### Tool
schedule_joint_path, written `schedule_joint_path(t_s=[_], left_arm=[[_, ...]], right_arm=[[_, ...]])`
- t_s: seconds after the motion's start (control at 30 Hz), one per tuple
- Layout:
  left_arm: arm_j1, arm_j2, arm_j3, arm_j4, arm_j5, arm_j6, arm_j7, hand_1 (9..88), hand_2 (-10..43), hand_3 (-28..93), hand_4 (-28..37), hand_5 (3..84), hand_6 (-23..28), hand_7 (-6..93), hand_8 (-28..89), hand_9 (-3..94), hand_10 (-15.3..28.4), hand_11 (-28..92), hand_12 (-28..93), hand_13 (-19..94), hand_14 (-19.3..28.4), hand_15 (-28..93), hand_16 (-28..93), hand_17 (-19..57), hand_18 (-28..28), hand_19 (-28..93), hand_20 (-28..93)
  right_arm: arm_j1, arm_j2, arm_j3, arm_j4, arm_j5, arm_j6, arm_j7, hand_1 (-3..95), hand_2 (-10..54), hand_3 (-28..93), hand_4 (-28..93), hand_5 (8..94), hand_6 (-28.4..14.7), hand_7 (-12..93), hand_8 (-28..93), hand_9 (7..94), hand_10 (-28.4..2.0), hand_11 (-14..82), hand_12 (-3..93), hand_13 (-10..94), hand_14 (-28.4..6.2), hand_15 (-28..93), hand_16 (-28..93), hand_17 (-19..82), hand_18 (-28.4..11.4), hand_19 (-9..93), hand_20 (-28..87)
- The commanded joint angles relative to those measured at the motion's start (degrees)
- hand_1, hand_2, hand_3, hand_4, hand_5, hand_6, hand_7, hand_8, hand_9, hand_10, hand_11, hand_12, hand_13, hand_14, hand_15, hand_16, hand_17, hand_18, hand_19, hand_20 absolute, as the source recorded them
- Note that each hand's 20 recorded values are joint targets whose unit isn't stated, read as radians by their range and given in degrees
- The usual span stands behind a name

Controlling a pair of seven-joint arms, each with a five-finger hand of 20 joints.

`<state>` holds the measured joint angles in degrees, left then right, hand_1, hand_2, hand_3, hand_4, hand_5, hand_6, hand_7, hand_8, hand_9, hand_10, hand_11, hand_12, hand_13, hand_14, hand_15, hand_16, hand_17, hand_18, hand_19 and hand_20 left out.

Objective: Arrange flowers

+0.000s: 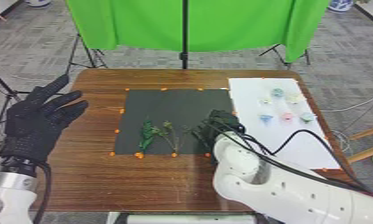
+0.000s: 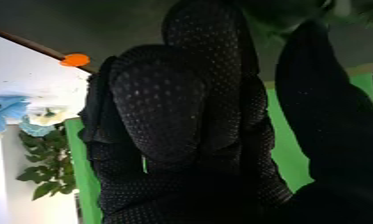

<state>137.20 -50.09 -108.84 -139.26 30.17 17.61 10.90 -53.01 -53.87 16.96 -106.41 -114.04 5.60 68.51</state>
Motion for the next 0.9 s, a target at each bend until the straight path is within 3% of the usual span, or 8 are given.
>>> schedule_joint_path(t_s=[0.03, 0.17, 0.33, 0.53, 0.9], left_arm=[[1.0, -0.24, 0.07, 0.04, 0.31, 0.35, -0.07, 20.9, 10.0, 77, -28.3, 33.2, 8.4, 14.3, -9, 32.0, 20.7, 27, 12, 25, 28.4, 55, -11, -10.1, 25.4, 59, 10], [1.8, -0.08, -0.14, -0.26, 0.15, 0.64, 0.76, 20.8, 10.0, 77, -28.3, 33.3, 8.3, 14.3, -9, 32.0, 20.7, 27, 12, 25, 28.4, 55, -11, -10.1, 25.4, 59, 10], [3.5, 0.01, -1.35, -0.87, 0.03, 0.94, 1.78, 20.9, 10.0, 77, -28.3, 33.4, 8.4, 14.3, -9, 32.0, 20.7, 27, 12, 25, 28.4, 55, -11, -10.1, 25.4, 59, 10], [4.4, -0.17, -2.34, -1.23, 0.07, 1.29, 1.65, 20.9, 9.9, 77, -28.3, 33.4, 8.3, 14.4, -9, 31.7, 20.6, 27, 12, 24, 28.4, 55, -11, -10.0, 25.2, 59, 10], [3.1, -0.17, -1.6, -0.9, 0.23, 1.45, 1.0, 20.9, 9.9, 77, -28.3, 33.3, 8.3, 14.5, -9, 31.5, 20.4, 27, 12, 24, 28.4, 55, -11, -10.0, 25.1, 59, 10]], right_arm=[[-0.2, 0.6, 0.9, -0.3, -1.0, 2.0, 0.1, 38.1, -5.3, 72, -25, 84.6, -1.3, 21, -5, 92.1, -11.8, 33.3, 18.8, 89, -5.9, 61, 17, 44, -22.9, 93, 14], [-1.1, 4.1, 2.0, -4.1, -1.6, 3.0, -0.4, 36.6, -3.9, 72, -25, 84.3, -1.6, 21, -9, 92.1, -11.8, 33.3, 18.9, 89, -6.0, 61, 17, 44, -23.0, 93, 14], [-6.2, 9.1, 7.6, -9.1, -0.1, 0.1, -1.5, 32.6, 0.1, 71, -24, 82.3, -2.7, 20, -11, 92.1, -12.6, 33.1, 18.9, 89, -6.3, 61, 17, 44, -23.6, 93, 14], [-13.1, 13.5, 13.2, -13.6, 2.7, -2.9, -2.9, 27.4, 6.7, 69, -23, 81.9, -4.1, 18, -11, 92.3, -13.8, 32.2, 18.8, 89, -7.0, 61, 17, 44, -24.7, 93, 16], [-15.9, 11.6, 14.8, -14.5, 7.8, -5.7, -4.5, 25.8, 8.8, 69, -21, 81.8, -4.8, 17, -10, 92.2, -14.3, 31.8, 19.1, 89, -7.4, 61, 17, 43, -25.5, 93, 16]])
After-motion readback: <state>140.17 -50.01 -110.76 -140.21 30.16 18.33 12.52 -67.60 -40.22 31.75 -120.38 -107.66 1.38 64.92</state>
